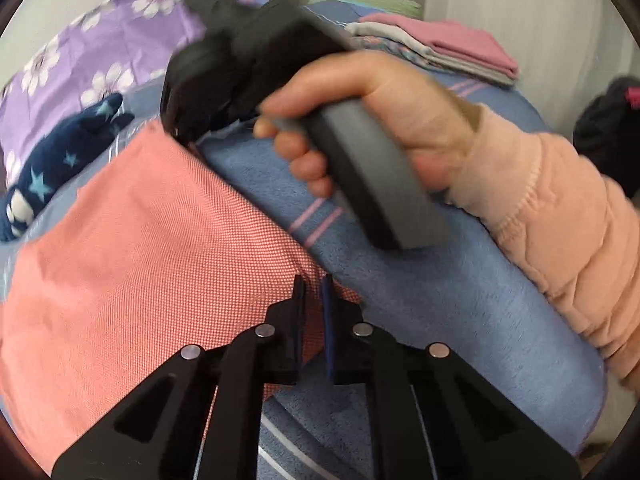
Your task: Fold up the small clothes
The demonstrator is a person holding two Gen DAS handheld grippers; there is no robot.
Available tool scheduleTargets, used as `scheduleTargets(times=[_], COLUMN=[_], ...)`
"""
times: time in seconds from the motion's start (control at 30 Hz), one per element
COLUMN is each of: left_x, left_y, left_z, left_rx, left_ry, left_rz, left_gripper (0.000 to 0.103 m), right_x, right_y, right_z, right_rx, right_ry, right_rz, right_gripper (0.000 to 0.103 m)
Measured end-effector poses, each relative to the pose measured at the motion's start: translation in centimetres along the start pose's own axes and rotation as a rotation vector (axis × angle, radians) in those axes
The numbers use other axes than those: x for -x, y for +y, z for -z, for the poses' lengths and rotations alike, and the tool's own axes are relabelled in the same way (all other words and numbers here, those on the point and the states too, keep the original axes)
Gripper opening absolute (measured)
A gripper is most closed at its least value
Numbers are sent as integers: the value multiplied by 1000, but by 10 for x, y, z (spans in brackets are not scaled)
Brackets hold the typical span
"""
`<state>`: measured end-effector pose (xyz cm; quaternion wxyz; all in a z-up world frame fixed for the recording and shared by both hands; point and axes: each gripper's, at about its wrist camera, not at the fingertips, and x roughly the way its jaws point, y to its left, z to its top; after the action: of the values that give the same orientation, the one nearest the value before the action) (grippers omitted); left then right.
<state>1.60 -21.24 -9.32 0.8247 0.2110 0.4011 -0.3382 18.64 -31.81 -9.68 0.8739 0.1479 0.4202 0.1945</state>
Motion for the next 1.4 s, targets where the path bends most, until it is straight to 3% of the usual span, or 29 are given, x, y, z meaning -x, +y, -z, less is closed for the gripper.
scheduleTargets(times=[0.1, 0.23, 0.33, 0.4, 0.47, 0.53, 0.63, 0.87, 1.03, 1.17, 1.27, 1.4], left_x=[-1, -1, 1, 1, 3, 8, 26, 88, 129, 158, 170, 185], left_y=[-1, 7, 11, 11, 15, 20, 27, 73, 127, 182, 217, 247], left_z=[1, 5, 8, 7, 8, 11, 21, 59, 99, 144, 178, 214], left_rx=[-9, 27, 56, 70, 105, 152, 187, 259, 383, 528, 653, 745], left_ry=[-1, -17, -27, -26, -31, -38, -62, -163, -220, -252, -260, -287], left_rz=[6, 37, 58, 72, 93, 117, 125, 3, -137, -249, -307, -306], left_gripper=[7, 7, 8, 8, 9, 9, 10, 22, 35, 36, 35, 24], right_x=[5, 31, 56, 62, 51, 21, 12, 8, 26, 46, 56, 49], right_y=[-8, -6, 14, 35, 46, 39, 25, 52, 48, 69, 106, 178], right_z=[-1, 4, 8, 13, 18, 24, 23, 32, 31, 29, 27, 29], right_rx=[-42, -38, 35, 126, 180, 193, 166, 296, 199, 203, 264, 411], right_ry=[-21, -89, -109, -65, -21, 42, 39, 20, -7, -66, -105, -150], right_rz=[-34, 60, -32, -82, -40, 164, 148, 318, 359, 419, 403, 399], right_gripper=[7, 13, 13, 13, 20, 28, 28, 33, 46, 46, 46, 47])
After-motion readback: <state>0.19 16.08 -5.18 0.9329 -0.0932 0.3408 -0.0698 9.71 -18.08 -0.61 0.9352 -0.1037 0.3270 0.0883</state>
